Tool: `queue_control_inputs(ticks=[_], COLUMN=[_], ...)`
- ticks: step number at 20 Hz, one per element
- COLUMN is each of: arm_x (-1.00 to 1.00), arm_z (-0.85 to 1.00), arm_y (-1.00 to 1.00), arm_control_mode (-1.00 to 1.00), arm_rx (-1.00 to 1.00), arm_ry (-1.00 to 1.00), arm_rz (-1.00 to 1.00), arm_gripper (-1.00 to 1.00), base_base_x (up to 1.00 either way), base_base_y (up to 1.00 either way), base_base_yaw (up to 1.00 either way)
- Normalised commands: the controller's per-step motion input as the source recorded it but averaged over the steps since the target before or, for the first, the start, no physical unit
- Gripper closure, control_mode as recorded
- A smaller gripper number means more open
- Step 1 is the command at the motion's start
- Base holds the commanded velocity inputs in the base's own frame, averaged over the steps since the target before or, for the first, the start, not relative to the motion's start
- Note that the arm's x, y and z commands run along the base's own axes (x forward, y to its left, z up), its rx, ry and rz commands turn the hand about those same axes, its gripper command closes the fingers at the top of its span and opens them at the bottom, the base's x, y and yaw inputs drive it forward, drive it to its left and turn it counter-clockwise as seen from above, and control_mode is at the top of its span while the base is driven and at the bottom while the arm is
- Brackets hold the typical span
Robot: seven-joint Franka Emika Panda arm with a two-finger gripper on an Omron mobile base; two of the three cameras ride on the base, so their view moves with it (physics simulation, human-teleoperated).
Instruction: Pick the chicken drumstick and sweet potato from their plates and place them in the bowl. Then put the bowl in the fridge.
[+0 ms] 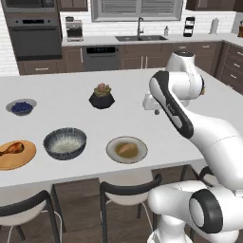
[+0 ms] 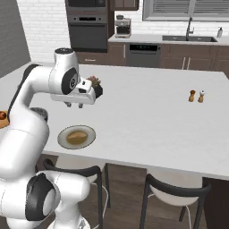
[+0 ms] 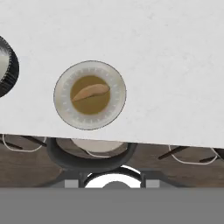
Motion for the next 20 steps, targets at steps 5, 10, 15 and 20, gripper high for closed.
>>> queue_control_inputs(ticks=[5,10,15,20], arm_x=[-0.05,0.19,0.9,0.91], arm_z=[-0.26,-0.94,-0.69,-0.55], arm_y=[0.25,0.88,0.46,0.0], arm_control_mode=[-1.0,-1.0,-1.0,-1.0], arm_rx=[0.0,0.0,0.03,0.05], arm_ry=[-0.04,-0.17,-0.01,0.04], arm_rz=[-0.02,-0.37,-0.55,-0.29], arm_gripper=[-1.0,-1.0,-1.0,-1.0], base_base_x=[0.0,0.0,0.0,0.0], base_base_y=[0.0,0.0,0.0,0.0], base_base_yaw=[0.0,0.0,0.0,0.0])
